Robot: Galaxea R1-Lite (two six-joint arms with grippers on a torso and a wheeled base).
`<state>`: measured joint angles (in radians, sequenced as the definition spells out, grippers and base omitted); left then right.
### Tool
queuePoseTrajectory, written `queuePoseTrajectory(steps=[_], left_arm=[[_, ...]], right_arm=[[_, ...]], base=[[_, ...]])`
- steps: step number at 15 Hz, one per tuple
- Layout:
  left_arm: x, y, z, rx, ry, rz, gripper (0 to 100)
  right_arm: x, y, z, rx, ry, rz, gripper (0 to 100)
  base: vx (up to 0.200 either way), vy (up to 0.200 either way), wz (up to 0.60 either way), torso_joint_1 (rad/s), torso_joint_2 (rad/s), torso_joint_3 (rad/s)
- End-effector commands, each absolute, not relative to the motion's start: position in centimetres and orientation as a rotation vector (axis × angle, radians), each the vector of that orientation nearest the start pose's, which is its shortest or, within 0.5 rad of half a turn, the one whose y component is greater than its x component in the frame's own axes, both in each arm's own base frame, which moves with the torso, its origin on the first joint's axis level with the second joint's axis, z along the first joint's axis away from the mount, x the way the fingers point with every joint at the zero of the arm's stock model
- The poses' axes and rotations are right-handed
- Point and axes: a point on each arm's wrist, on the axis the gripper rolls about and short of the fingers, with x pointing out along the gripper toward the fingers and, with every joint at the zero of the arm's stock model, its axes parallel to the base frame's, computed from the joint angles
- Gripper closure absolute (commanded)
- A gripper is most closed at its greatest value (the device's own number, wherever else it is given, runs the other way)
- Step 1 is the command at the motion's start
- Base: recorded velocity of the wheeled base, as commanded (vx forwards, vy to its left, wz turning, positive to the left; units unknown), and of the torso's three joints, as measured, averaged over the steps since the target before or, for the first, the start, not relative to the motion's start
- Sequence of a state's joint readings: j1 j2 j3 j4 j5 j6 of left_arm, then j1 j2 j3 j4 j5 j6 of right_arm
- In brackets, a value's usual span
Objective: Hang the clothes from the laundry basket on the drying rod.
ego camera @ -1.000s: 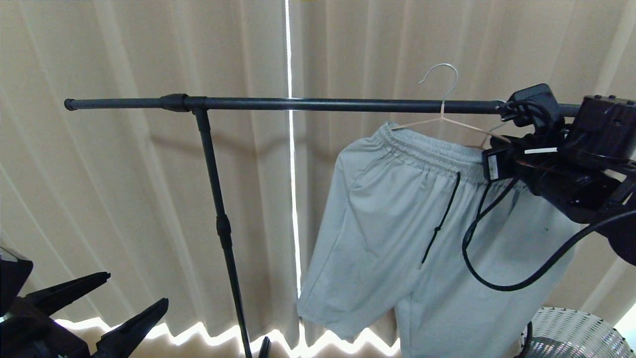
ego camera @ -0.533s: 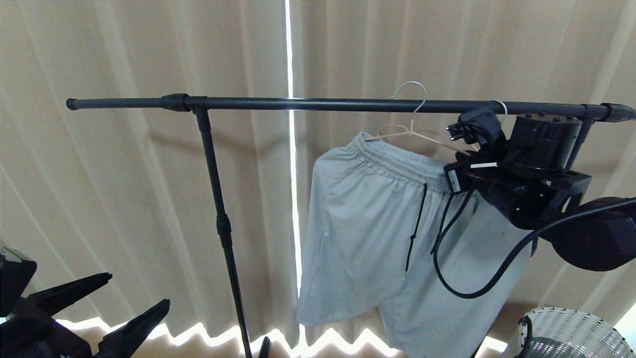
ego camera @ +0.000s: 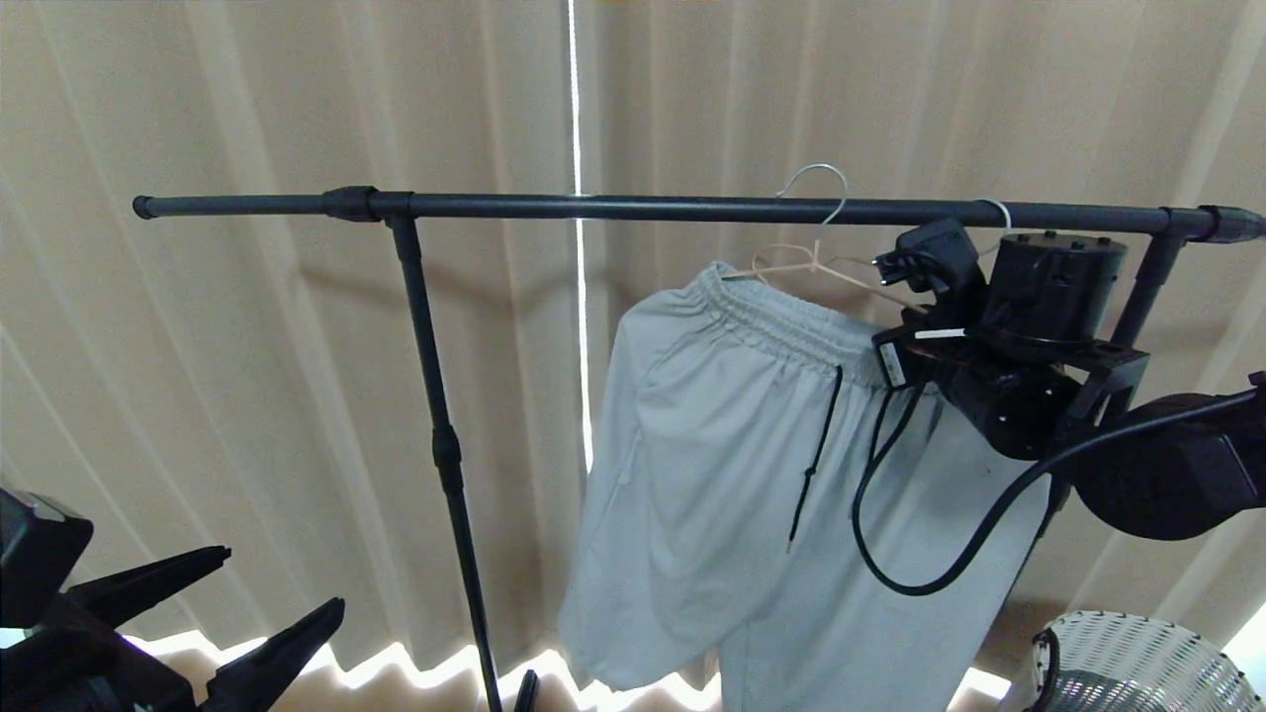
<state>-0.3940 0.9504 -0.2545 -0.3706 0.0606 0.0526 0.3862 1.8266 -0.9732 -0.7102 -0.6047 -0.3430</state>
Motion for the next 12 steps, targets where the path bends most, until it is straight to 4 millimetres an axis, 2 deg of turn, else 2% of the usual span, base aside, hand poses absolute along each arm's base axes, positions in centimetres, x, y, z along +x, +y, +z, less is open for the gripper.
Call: queuePoseTrajectory(steps=[1, 8, 12], left_arm=[[9.9, -4.0, 15.6, 0.127, 0.320, -0.338, 0], [10.1, -4.1, 15.4, 0.131, 0.337, -0.338, 0], [10.1, -4.0, 15.3, 0.132, 0.338, -0.338, 0]], right_arm=[[32.5, 11.8, 19.6, -0.410, 0.162, -0.210, 100], [34.2, 12.4, 19.4, -0.491, 0.167, -0.256, 100], [34.2, 13.1, 19.1, -0.493, 0.166, -0.241, 100]], base=[[0.000, 0.000, 0.00, 0.000, 0.00, 0.000], [0.000, 0.000, 0.00, 0.000, 0.00, 0.000], [0.000, 0.000, 0.00, 0.000, 0.00, 0.000]])
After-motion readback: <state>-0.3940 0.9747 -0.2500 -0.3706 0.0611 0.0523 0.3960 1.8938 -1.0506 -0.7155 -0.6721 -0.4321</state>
